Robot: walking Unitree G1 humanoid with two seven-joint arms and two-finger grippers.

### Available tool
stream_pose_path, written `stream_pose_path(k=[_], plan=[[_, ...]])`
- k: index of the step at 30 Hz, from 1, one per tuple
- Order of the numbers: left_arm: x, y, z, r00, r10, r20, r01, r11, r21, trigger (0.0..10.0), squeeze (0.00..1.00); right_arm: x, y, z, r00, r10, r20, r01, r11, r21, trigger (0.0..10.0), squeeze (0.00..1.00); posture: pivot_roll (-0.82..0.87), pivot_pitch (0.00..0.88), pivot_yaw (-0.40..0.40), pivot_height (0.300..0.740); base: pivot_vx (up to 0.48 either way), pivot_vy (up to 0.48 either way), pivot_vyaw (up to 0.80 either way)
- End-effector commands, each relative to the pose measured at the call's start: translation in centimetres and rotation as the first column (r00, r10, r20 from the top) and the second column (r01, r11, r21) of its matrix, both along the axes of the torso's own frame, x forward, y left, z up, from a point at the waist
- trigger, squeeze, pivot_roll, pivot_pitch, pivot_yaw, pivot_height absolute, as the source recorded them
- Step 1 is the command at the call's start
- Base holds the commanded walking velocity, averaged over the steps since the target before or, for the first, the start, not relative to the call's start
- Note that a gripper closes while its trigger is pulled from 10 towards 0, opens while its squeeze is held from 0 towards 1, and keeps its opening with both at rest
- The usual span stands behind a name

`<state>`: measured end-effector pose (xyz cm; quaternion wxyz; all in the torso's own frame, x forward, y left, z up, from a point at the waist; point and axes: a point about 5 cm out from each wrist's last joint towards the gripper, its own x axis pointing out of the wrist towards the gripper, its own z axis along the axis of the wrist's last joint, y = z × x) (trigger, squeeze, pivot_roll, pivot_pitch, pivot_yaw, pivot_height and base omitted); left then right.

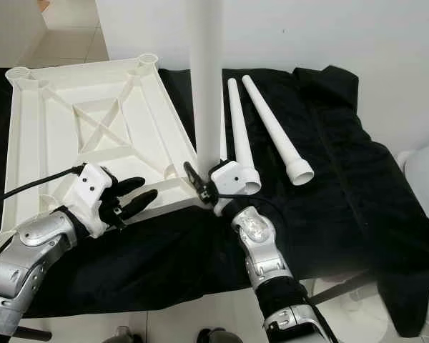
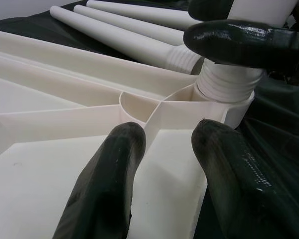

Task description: Building children table

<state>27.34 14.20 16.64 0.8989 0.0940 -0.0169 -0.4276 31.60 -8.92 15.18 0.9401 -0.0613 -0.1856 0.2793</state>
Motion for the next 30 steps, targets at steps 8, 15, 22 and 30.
stream_pose_path(k=[8,15,22,30], plan=[[0.1,-0.2,0.0,1.0,0.0,0.021,0.0,1.0,0.014,10.0,0.0,0.7,-0.2,-2.9,0.979,-0.021,-0.202,0.031,0.998,0.047,10.0,0.0,0.02,0.121,-0.065,0.74,0.0,0.0,0.0],[0.1,0.0,0.1,1.0,0.011,0.023,-0.012,1.0,0.012,10.0,0.0,1.2,-0.1,-3.5,0.961,-0.043,-0.273,0.055,0.998,0.037,10.0,0.0,0.02,0.123,-0.068,0.74,0.0,0.0,0.0],[0.2,0.3,0.2,0.999,0.024,0.028,-0.024,1.0,0.015,10.0,0.0,1.7,-0.2,-4.3,0.924,-0.058,-0.379,0.091,0.993,0.07,10.0,0.0,0.03,0.122,-0.068,0.74,0.0,0.0,0.0],[0.2,0.3,0.2,0.999,0.024,0.032,-0.024,1.0,0.015,10.0,0.0,2.0,-0.1,-4.0,0.921,-0.075,-0.383,0.11,0.992,0.07,10.0,0.0,0.03,0.122,-0.065,0.74,0.0,0.0,0.0]])
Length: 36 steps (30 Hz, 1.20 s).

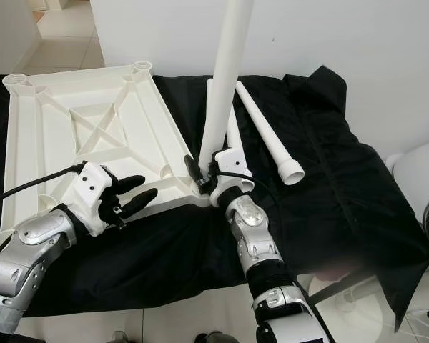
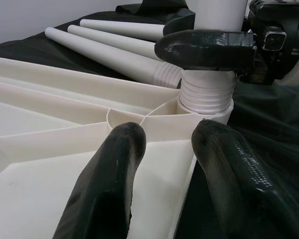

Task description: Building children table

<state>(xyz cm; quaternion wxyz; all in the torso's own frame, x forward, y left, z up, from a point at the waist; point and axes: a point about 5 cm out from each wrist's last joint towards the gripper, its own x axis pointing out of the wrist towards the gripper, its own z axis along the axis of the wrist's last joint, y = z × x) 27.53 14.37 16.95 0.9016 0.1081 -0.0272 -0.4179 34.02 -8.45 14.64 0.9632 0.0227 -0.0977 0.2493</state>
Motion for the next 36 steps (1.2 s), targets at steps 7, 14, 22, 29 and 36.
stream_pose_path(k=[7,14,22,29,36], plan=[[0.0,0.3,-0.1,1.0,0.013,0.0,-0.013,1.0,0.003,10.0,0.0,-0.7,-0.8,-2.8,0.986,-0.12,-0.115,0.117,0.993,-0.029,10.0,0.0,0.03,0.12,-0.077,0.74,0.0,0.0,0.0],[-0.1,0.4,-0.2,1.0,0.015,0.0,-0.015,1.0,0.003,10.0,0.0,-1.1,-0.8,-2.4,0.97,-0.224,-0.096,0.227,0.974,0.021,10.0,0.0,0.03,0.116,-0.082,0.74,0.0,0.0,0.0],[-0.2,0.4,-0.3,1.0,0.016,0.0,-0.016,1.0,0.006,10.0,0.0,-2.2,1.0,-2.4,0.922,-0.355,-0.155,0.375,0.918,0.128,10.0,0.0,0.04,0.103,-0.086,0.74,0.0,0.0,0.0],[-0.2,0.4,-0.3,1.0,0.013,-0.001,-0.013,1.0,0.008,10.0,0.0,-2.4,1.7,-2.1,0.932,-0.329,-0.149,0.35,0.926,0.142,10.0,0.0,0.04,0.1,-0.087,0.74,0.0,0.0,0.0],[0.0,0.4,-0.2,1.0,0.012,0.004,-0.012,1.0,0.005,10.0,0.0,-1.7,1.6,-1.6,0.933,-0.332,-0.139,0.346,0.934,0.091,10.0,0.0,0.04,0.085,-0.087,0.74,0.0,0.0,0.0]])
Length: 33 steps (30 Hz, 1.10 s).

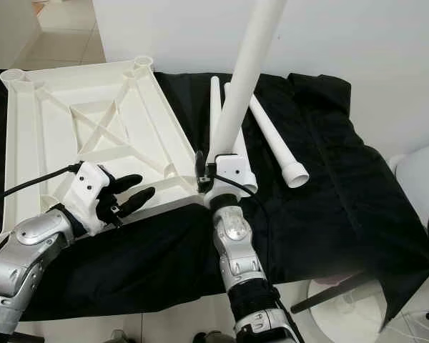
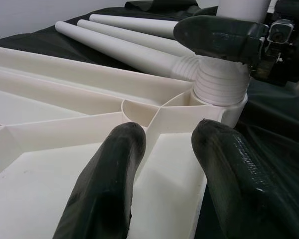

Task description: Building children table

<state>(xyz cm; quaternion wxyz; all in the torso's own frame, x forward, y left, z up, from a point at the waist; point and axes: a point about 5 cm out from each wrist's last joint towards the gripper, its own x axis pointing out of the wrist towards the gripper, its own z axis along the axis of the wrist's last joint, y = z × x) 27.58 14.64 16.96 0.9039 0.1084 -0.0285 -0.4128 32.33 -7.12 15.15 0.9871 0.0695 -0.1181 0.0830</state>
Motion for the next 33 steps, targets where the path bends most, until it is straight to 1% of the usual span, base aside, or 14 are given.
stream_pose_path(k=[1,8,15,16,17,22,23,24,25,27,29,31,32,33], plan=[[0.0,0.1,-0.3,1.0,0.002,0.001,-0.002,1.0,0.007,10.0,0.0,0.1,0.3,-2.1,0.99,-0.016,-0.142,0.016,1.0,-0.002,10.0,0.0,0.04,0.081,-0.088,0.74,0.0,0.0,0.0],[0.1,0.1,-0.3,1.0,0.003,0.003,-0.003,1.0,0.009,10.0,0.0,0.5,0.3,-1.8,0.988,-0.039,-0.148,0.033,0.999,-0.043,10.0,0.0,0.04,0.074,-0.089,0.74,0.0,0.0,0.0],[0.1,0.1,-0.3,1.0,0.005,0.004,-0.005,1.0,0.01,10.0,0.0,0.3,0.4,-1.9,0.989,-0.03,-0.143,0.024,0.999,-0.044,10.0,0.0,0.04,0.074,-0.09,0.74,0.0,0.0,0.0],[0.1,0.1,-0.3,1.0,0.005,0.004,-0.005,1.0,0.01,10.0,0.0,0.2,0.4,-1.8,0.991,-0.012,-0.137,0.007,0.999,-0.035,10.0,0.23,0.04,0.074,-0.09,0.74,0.0,0.0,0.0],[0.1,0.1,-0.3,1.0,0.004,0.005,-0.004,1.0,0.009,10.0,0.0,0.2,0.3,-1.6,0.993,0.004,-0.121,-0.006,1.0,-0.018,10.0,1.0,0.04,0.069,-0.089,0.74,0.0,0.0,0.0],[0.2,0.0,-0.3,1.0,0.002,0.005,-0.002,1.0,0.007,10.0,0.0,0.2,-0.2,-1.0,0.997,0.037,-0.073,-0.039,0.999,-0.018,10.0,1.0,0.04,0.069,-0.089,0.74,0.0,0.0,0.0],[0.2,0.0,-0.3,1.0,0.002,0.006,-0.002,1.0,0.007,10.0,0.0,0.4,-0.7,-0.7,0.996,0.068,-0.056,-0.07,0.997,-0.029,10.0,0.0,0.04,0.067,-0.088,0.74,0.0,0.0,0.0],[0.2,0.0,-0.3,1.0,0.001,0.007,-0.001,1.0,0.007,10.0,0.0,0.6,-1.2,-0.5,0.994,0.096,-0.044,-0.098,0.994,-0.039,10.0,0.0,0.04,0.067,-0.088,0.74,0.0,0.0,0.0],[0.2,0.0,-0.3,1.0,0.001,0.007,-0.001,1.0,0.007,10.0,0.0,0.6,-1.2,-0.5,0.994,0.096,-0.044,-0.098,0.994,-0.039,10.0,0.0,0.04,0.067,-0.088,0.74,0.0,0.0,0.0],[0.2,-0.1,-0.3,1.0,0.001,0.007,-0.001,1.0,0.005,10.0,0.0,0.8,-1.9,-0.1,0.989,0.144,-0.017,-0.145,0.987,-0.071,10.0,0.0,0.04,0.068,-0.088,0.74,0.0,0.0,0.0],[0.3,-0.1,-0.3,1.0,0.001,0.007,-0.001,1.0,0.005,10.0,0.0,0.8,-2.0,0.0,0.987,0.158,-0.011,-0.158,0.984,-0.079,10.0,0.0,0.04,0.068,-0.088,0.74,0.0,0.0,0.0],[0.3,-0.1,-0.3,1.0,0.001,0.008,-0.001,1.0,0.004,10.0,0.0,1.1,-2.6,0.5,0.972,0.236,0.012,-0.232,0.963,-0.135,10.0,0.0,0.04,0.068,-0.087,0.74,0.0,0.0,0.0],[0.3,-0.1,-0.3,1.0,0.001,0.008,-0.001,1.0,0.004,10.0,0.0,1.1,-2.6,0.5,0.972,0.236,0.012,-0.232,0.963,-0.135,10.0,0.0,0.04,0.068,-0.087,0.74,0.0,0.0,0.0],[0.3,-0.1,-0.2,1.0,0.001,0.01,-0.001,1.0,0.003,10.0,0.0,1.3,-2.9,0.8,0.961,0.276,0.015,-0.27,0.95,-0.157,10.0,0.0,0.04,0.069,-0.088,0.74,0.0,0.0,0.0]])
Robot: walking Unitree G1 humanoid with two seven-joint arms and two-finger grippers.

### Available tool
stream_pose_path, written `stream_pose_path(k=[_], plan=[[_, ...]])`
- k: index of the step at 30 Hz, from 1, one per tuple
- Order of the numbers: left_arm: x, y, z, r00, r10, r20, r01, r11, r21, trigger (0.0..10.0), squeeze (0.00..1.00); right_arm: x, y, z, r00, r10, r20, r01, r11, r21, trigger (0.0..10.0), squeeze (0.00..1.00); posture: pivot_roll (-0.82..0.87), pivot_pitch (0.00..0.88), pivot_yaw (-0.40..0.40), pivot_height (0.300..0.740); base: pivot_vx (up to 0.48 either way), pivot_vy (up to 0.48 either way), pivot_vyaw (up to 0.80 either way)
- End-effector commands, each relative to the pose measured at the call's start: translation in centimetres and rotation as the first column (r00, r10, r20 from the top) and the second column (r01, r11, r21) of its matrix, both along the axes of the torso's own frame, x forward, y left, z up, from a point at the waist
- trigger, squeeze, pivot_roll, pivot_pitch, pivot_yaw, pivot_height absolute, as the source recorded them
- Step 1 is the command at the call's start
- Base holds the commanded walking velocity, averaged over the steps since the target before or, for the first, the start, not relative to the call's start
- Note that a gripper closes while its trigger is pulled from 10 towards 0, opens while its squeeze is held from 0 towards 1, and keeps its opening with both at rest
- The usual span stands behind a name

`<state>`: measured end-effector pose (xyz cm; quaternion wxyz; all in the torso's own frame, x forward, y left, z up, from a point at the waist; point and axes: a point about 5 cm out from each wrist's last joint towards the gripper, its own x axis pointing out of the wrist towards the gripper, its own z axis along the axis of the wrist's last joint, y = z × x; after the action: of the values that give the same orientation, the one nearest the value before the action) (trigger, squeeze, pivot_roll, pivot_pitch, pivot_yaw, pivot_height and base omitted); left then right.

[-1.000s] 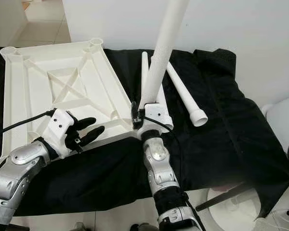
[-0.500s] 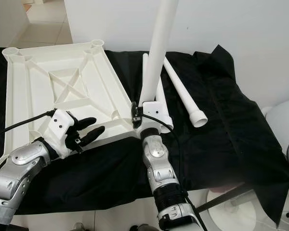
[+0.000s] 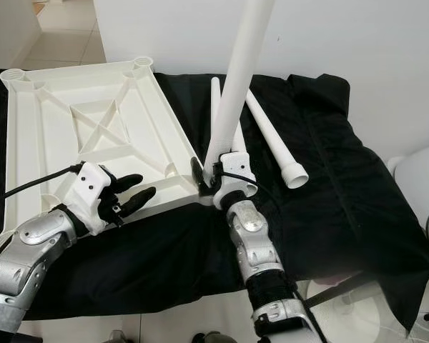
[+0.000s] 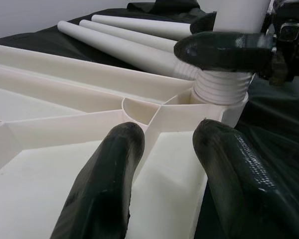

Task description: Building children table

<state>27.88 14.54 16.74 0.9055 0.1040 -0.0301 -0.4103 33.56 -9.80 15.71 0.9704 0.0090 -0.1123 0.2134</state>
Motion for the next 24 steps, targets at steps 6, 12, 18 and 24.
stream_pose_path(k=[6,12,18,24], plan=[[0.1,0.0,0.0,1.0,0.0,0.013,0.0,1.0,0.012,10.0,0.0,0.6,-0.9,0.6,0.987,0.16,0.02,-0.158,0.985,-0.072,10.0,0.0,0.04,0.069,-0.086,0.74,0.0,0.0,0.0],[0.2,0.0,0.1,1.0,0.001,0.017,-0.001,1.0,0.009,10.0,0.0,1.4,-1.7,0.6,0.96,0.28,-0.022,-0.279,0.943,-0.178,7.4,0.0,0.04,0.072,-0.08,0.74,0.0,0.0,0.0],[0.2,0.1,0.3,1.0,0.01,0.019,-0.01,1.0,0.008,10.0,0.0,2.0,-3.1,-0.2,0.96,0.268,-0.08,-0.279,0.937,-0.21,0.0,0.0,0.04,0.085,-0.081,0.74,0.0,0.0,0.0],[0.2,0.4,0.3,1.0,0.023,0.019,-0.023,1.0,0.006,10.0,0.0,2.0,-3.9,-1.0,0.958,0.258,-0.123,-0.277,0.943,-0.182,10.0,0.0,0.04,0.1,-0.08,0.74,0.0,0.0,0.0]])
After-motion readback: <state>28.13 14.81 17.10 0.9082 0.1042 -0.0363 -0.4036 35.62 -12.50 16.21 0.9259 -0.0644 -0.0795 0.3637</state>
